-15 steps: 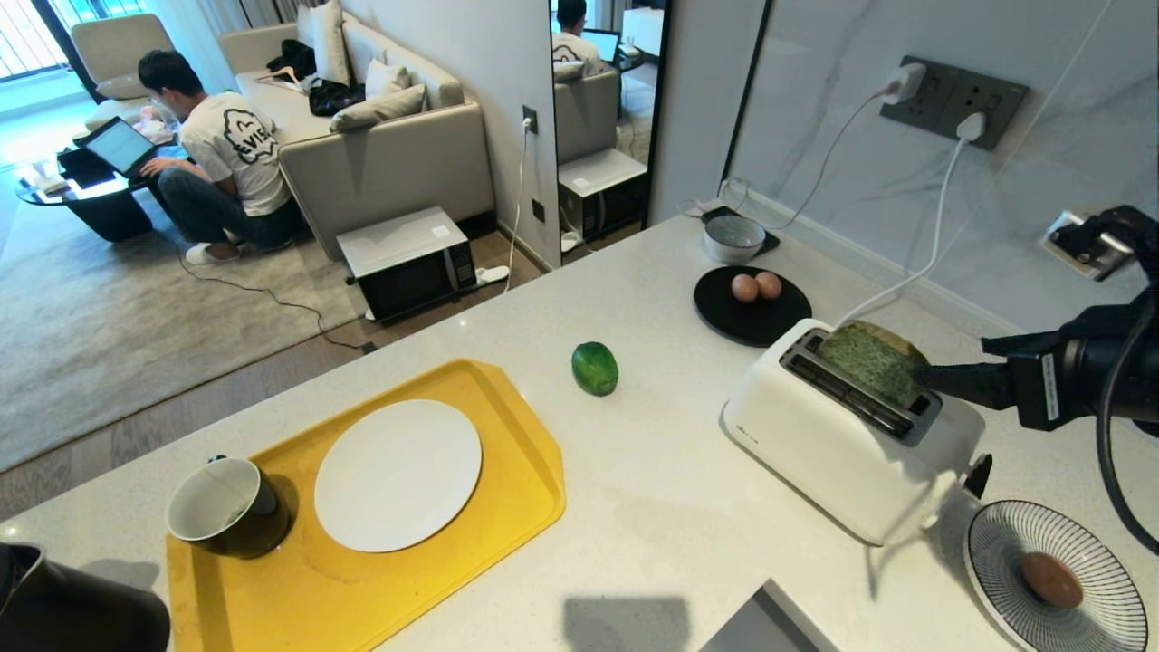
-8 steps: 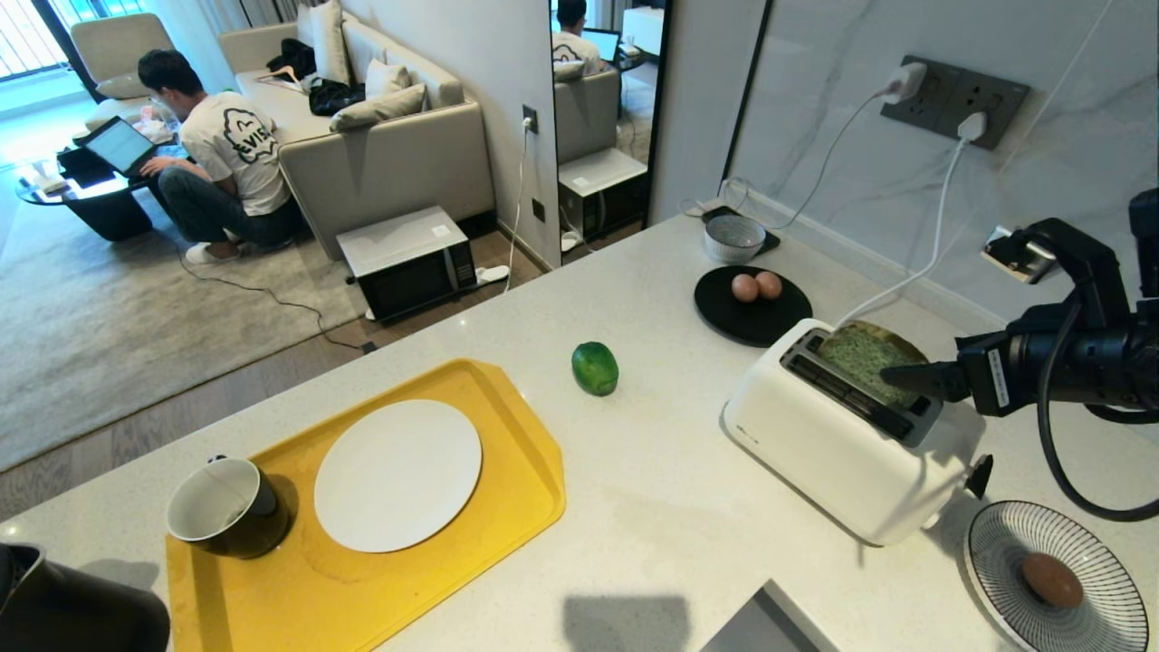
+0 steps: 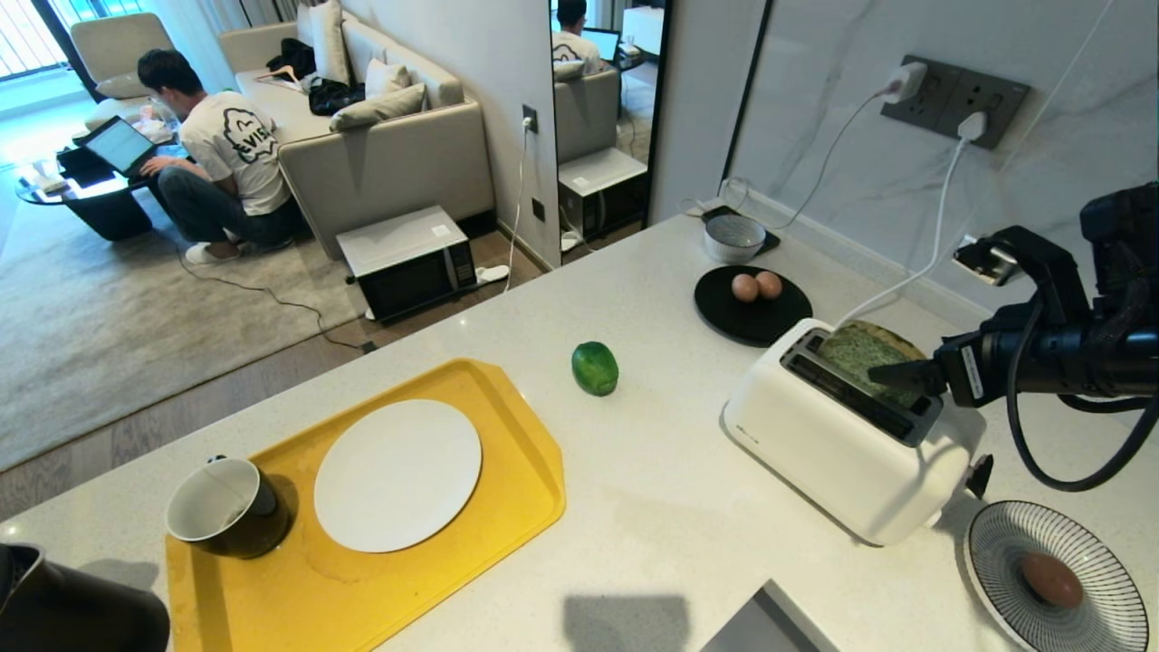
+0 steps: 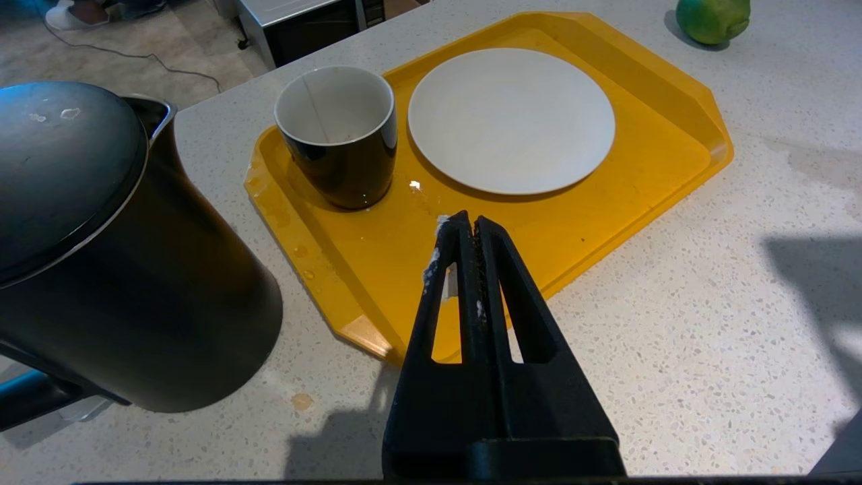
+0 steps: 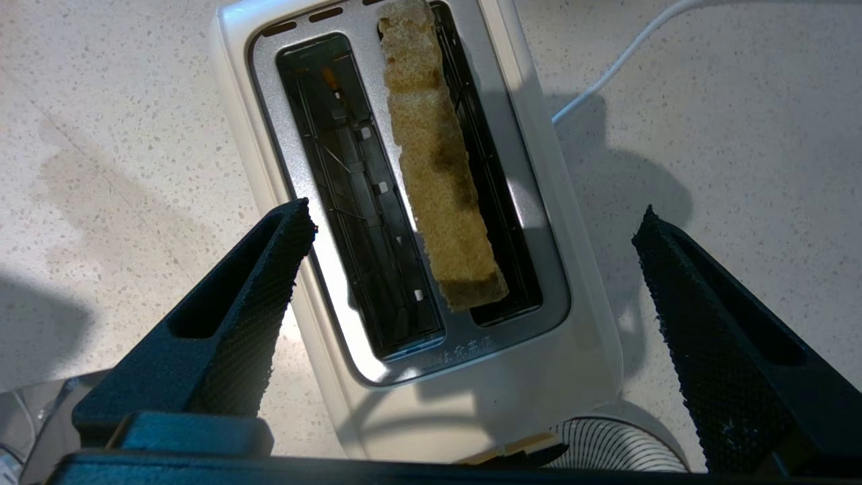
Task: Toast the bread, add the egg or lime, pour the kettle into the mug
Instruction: Put the baked bread on a plate
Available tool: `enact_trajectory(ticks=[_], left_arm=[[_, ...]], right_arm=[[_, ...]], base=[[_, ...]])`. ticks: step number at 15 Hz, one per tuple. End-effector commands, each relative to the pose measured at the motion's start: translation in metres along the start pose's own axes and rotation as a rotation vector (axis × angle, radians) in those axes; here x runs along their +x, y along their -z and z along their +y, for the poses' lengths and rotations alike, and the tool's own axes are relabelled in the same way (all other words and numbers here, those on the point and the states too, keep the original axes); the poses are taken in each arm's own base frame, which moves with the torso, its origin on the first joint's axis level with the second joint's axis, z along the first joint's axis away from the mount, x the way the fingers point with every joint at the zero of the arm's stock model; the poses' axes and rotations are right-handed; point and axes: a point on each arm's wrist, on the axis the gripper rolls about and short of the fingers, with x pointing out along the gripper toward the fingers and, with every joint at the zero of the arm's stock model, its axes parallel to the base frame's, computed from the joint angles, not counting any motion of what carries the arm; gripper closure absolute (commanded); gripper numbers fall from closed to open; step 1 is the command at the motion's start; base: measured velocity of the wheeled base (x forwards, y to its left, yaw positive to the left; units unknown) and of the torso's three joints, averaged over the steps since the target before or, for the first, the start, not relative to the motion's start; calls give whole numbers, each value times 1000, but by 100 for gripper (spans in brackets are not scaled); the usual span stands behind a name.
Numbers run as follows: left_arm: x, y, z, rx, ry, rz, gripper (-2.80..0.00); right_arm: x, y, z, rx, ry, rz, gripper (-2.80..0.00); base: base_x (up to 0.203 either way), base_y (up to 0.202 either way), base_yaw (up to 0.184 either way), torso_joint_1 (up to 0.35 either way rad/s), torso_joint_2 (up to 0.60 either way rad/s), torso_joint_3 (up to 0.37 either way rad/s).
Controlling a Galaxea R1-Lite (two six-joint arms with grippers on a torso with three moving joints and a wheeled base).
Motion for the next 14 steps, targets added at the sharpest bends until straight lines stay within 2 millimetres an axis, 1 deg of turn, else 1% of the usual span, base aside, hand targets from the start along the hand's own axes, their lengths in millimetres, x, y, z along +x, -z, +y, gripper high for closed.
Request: enact_trajectory(ticks=[1, 2, 10, 12, 14], left_arm=[[0, 0, 0, -1, -1, 1, 0], [0, 0, 0, -1, -1, 0, 0], [0, 0, 0, 0, -1, 0, 0], [0, 0, 0, 0, -1, 1, 0], [0, 0, 0, 0, -1, 1, 0]], right_arm=[[6, -1, -1, -7, -3, 7, -280], [8, -1, -2, -7, -3, 10, 0], [19, 1, -3, -7, -10, 34, 0], [12, -2, -3, -8, -4, 14, 0], [-10, -8, -1, -9, 9, -42, 0]], base=[[0, 0, 0, 0, 0, 0], [0, 0, 0, 0, 0, 0], [0, 0, 0, 0, 0, 0], [0, 0, 0, 0, 0, 0], [0, 0, 0, 0, 0, 0]])
